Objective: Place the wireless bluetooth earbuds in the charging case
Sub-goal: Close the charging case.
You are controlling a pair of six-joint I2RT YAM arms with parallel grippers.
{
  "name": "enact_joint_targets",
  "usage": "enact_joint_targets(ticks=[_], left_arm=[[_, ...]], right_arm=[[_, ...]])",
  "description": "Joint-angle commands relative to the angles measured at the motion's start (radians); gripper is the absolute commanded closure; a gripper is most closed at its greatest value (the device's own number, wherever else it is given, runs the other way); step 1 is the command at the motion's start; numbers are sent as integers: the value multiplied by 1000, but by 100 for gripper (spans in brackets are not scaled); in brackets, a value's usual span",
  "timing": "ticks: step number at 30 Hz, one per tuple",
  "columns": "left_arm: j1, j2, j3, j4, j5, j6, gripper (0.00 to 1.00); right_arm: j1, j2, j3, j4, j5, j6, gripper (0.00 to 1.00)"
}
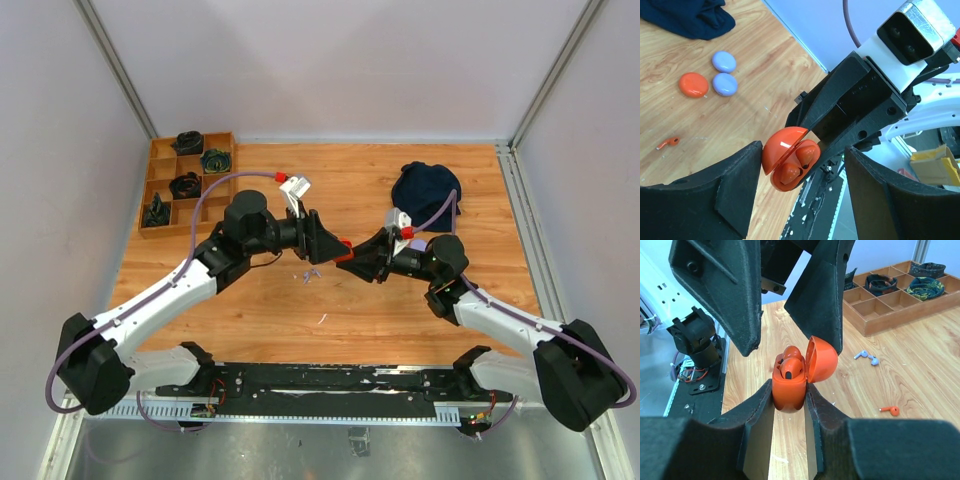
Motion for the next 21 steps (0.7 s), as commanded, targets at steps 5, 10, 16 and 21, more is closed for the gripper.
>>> enact_joint_targets(ticks=[5, 10, 16, 21], left_arm=[[7, -22, 1, 96, 130, -20, 33], [17, -50, -23, 138, 117, -11, 33], [26, -54, -44, 159, 118, -7, 32], [30, -62, -54, 150, 118, -2, 31]], right_arm=[[-12, 12, 16, 33, -52, 33, 94], [-13, 15, 18, 5, -97, 41, 94], [-14, -1, 13, -67, -120, 43, 94], [-13, -23, 10, -132, -120, 34, 93]])
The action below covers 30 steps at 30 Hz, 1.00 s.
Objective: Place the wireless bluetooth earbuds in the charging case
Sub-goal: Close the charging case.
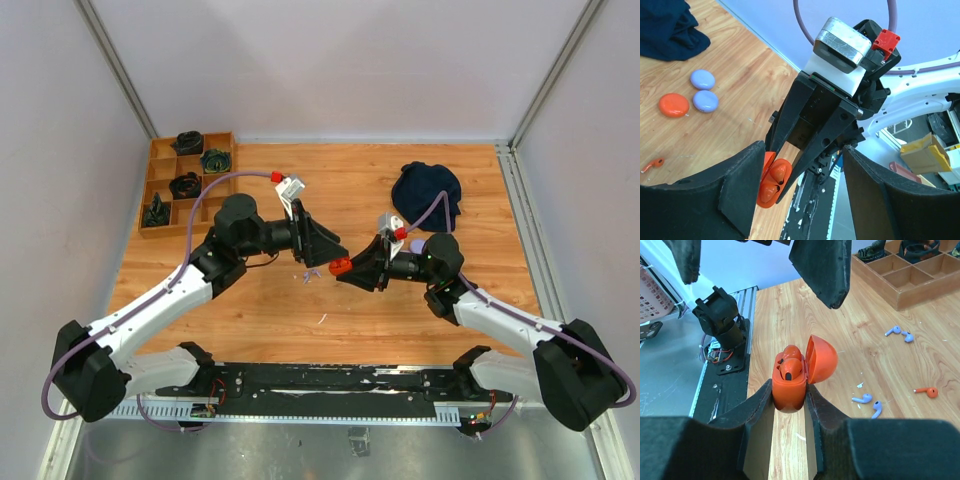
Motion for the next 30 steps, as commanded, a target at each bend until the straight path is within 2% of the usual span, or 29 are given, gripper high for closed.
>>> enact_joint_targets(ticks=[1, 11, 21, 30], left_arm=[[11, -24, -15, 20, 9, 8, 31], [14, 30, -36, -59, -26, -5, 28], [14, 54, -47, 2, 96, -30, 32], [14, 13, -51, 77, 121, -27, 35]], right_arm=[[-11, -34, 9, -43, -25, -1, 93], [-11, -55, 20, 6, 29, 2, 93], [-11, -9, 23, 68, 16, 39, 93], [-12, -22, 9, -18, -8, 17, 93]])
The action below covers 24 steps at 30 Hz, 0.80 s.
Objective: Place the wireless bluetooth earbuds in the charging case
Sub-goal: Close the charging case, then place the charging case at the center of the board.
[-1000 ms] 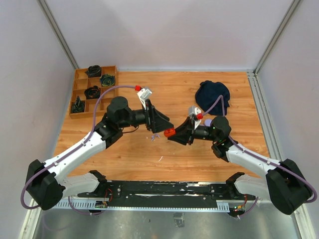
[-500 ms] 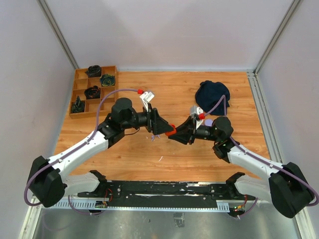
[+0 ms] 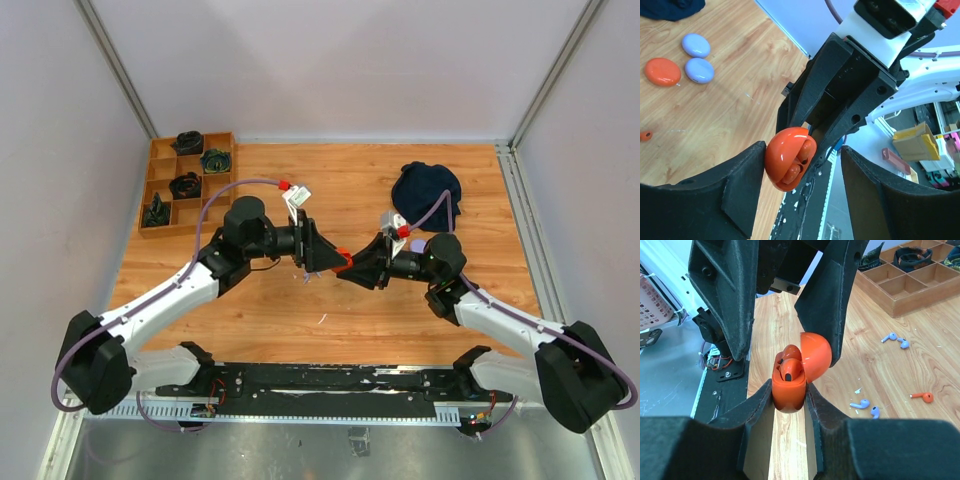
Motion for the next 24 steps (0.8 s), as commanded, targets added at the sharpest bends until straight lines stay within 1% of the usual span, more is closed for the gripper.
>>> enact_joint_targets(ticks=[1, 8, 10, 12, 16, 19, 24], left_arm=[[1, -49, -12, 99, 60, 1, 35], [1, -77, -32, 124, 67, 2, 34], [1, -86, -30, 96, 44, 21, 34], [2, -98, -18, 39, -7, 52, 33], [3, -126, 38, -154, -206, 140, 29], [3, -148, 70, -295, -399, 180, 26], [4, -180, 93, -448, -737, 216, 24]], right_arm=[[-10, -14, 9, -39, -35, -12, 93], [-10, -35, 10, -87, -46, -15, 92], [-11, -41, 16, -121, -34, -18, 92], [-11, -50, 28, -201, -12, -34, 92], [-10, -80, 56, -432, 72, -73, 92], [-19, -98, 67, -619, 156, -77, 91], [-73, -117, 47, -819, 282, -24, 90]])
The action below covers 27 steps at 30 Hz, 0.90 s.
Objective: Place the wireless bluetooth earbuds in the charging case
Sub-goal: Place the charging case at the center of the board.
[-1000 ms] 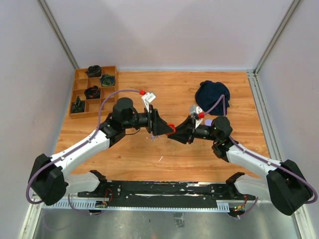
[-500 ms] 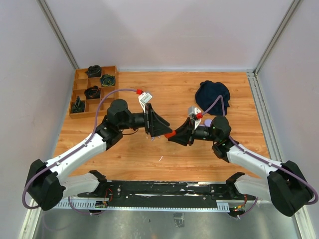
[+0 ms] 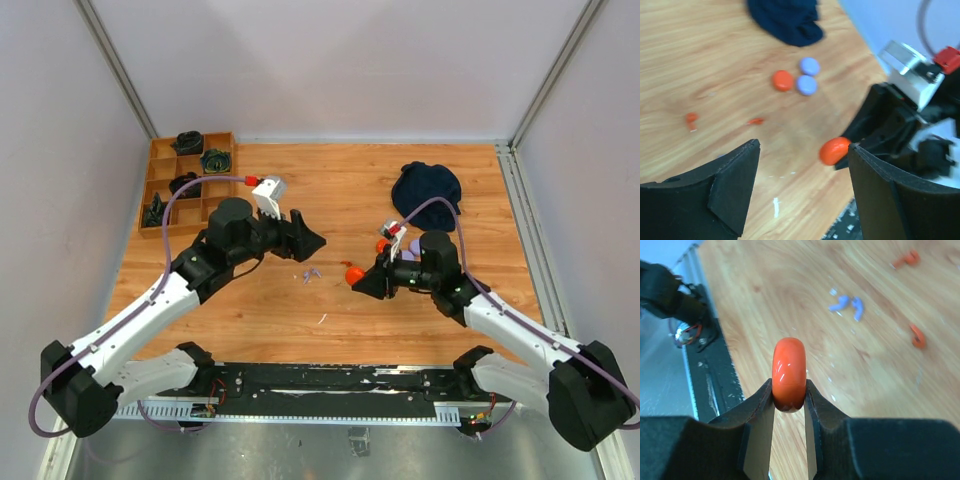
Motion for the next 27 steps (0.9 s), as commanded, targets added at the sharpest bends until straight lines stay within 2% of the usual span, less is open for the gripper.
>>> enact_joint_targets(ticks=[1, 5, 10, 15, 22, 27], left_arm=[[4, -49, 43, -192, -375, 70, 23], [4, -85, 49, -248, -552, 113, 18], [4, -120, 56, -279, -674, 151, 15], [4, -136, 43, -276, -731, 174, 11], [22, -129, 9, -265, -732, 177, 11], [35, -125, -1, -275, -731, 171, 10]], right_arm=[[-70, -17, 7, -268, 153, 44, 90], [-167, 3, -21, -360, 183, 100, 89], [-308, 29, -93, -386, 184, 169, 89], [-404, 74, -109, -447, 216, 154, 87], [-457, 156, -126, -463, 248, 127, 82], [-474, 121, -134, -483, 292, 138, 65]])
